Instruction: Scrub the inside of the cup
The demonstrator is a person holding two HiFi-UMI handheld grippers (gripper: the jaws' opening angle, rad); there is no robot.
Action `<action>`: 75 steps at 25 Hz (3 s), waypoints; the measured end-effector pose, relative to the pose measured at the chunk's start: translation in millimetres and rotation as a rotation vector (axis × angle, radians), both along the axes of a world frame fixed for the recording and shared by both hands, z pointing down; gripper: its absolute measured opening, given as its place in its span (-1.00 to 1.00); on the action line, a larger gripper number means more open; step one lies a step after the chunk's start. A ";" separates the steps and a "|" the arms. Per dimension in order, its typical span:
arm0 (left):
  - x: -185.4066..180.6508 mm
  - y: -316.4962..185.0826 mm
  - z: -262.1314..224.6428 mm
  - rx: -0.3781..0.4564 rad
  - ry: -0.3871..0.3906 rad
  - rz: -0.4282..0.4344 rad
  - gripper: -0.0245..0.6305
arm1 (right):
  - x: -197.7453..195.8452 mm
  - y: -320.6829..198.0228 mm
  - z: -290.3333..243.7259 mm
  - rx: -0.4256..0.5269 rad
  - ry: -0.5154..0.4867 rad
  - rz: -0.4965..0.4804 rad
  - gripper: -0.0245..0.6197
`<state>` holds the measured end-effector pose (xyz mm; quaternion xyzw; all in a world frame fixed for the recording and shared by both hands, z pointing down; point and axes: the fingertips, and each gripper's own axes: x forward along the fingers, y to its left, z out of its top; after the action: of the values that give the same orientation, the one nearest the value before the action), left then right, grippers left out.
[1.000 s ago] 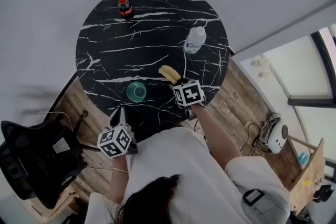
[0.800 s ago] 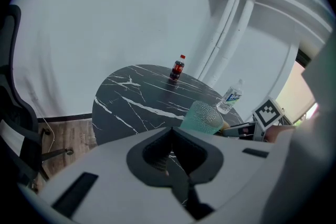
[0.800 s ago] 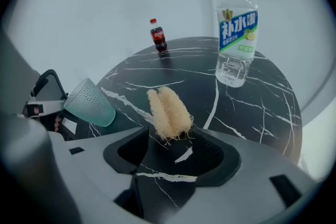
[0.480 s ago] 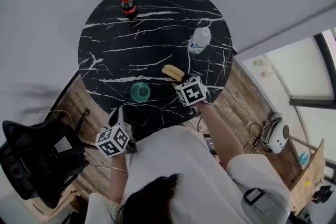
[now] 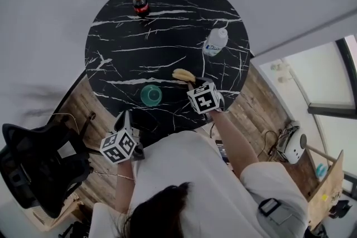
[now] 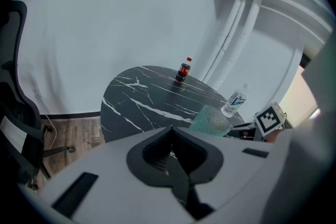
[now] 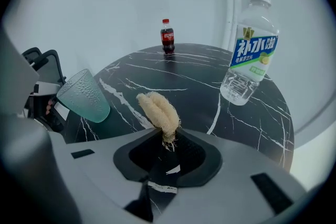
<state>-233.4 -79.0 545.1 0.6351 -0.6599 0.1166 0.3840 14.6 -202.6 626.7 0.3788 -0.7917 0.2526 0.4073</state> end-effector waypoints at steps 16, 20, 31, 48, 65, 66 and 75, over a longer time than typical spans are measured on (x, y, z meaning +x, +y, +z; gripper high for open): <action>6.5 -13.5 -1.8 0.074 0.048 0.043 -0.89 | -6.2 15.6 -28.3 0.032 -0.070 0.010 -0.71; 13.8 -14.6 6.9 0.055 0.008 0.096 -0.84 | -5.0 18.7 -44.5 0.036 -0.126 -0.005 -0.71; 74.1 -22.3 41.0 -0.003 -0.117 0.403 0.14 | 4.8 31.5 -71.8 0.060 -0.174 -0.043 -0.71; 108.6 -65.9 64.7 -0.034 -0.131 0.454 0.26 | 28.0 48.4 -71.6 0.050 -0.155 0.015 -0.71; 110.9 -93.6 66.4 -0.008 -0.193 0.464 0.19 | 21.4 43.8 -71.5 0.044 -0.137 -0.016 -0.71; 111.7 -93.7 63.3 0.001 -0.198 0.477 0.19 | 20.1 42.8 -72.2 0.047 -0.136 -0.022 -0.71; 126.1 -89.7 40.5 0.019 -0.362 0.748 0.18 | -18.1 25.9 -117.4 0.202 -0.195 -0.207 -0.71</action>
<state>-107.3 -168.7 585.6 0.8039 -0.4414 0.3519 0.1871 -3.5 -176.7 509.3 0.3079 -0.8836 0.1638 0.3124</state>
